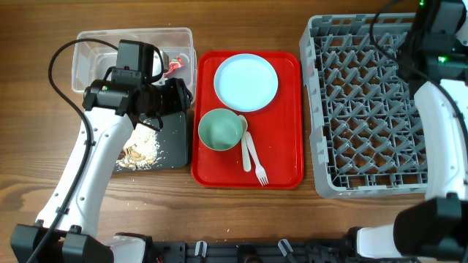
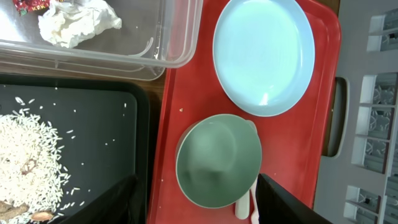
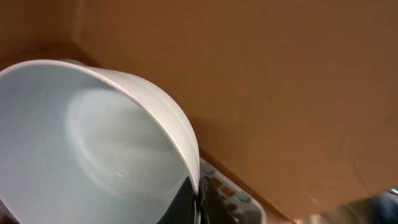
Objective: Sort waste into correct bins and load items into the dishwasher rack
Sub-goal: 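Place the light-blue bowl in the rack's far right corner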
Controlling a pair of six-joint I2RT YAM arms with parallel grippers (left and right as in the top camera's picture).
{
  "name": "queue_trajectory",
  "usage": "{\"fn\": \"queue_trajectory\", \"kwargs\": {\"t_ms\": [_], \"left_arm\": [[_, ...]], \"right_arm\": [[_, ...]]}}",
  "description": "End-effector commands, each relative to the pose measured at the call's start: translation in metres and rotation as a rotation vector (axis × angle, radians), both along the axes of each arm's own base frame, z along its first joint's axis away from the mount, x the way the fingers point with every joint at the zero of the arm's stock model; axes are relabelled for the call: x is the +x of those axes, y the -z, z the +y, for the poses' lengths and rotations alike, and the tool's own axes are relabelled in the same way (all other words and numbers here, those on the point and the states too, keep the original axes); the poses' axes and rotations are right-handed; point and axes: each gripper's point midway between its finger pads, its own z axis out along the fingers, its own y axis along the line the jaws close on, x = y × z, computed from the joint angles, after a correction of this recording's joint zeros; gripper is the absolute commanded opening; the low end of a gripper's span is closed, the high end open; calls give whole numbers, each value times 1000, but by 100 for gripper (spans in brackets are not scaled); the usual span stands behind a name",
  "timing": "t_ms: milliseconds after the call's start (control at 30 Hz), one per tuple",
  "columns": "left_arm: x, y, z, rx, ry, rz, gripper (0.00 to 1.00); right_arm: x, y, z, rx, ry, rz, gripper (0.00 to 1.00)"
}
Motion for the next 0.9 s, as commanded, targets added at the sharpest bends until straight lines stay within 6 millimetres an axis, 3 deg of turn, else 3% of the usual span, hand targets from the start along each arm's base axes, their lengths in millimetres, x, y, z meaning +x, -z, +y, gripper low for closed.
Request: {"fn": "queue_trajectory", "kwargs": {"t_ms": [0,433,467,867], "left_arm": [[1,-6,2,8,6,-20,60],[1,-6,2,8,5,-21,59],[1,-6,2,8,5,-21,60],[1,-6,2,7,6,-21,59]], "right_arm": [[-7,13,-28,-42,111,52,4],[42,72,-70,-117,81,281,4],[48,84,-77,-131,77,328,4],[58,131,-80,-112,66,408,4]]}}
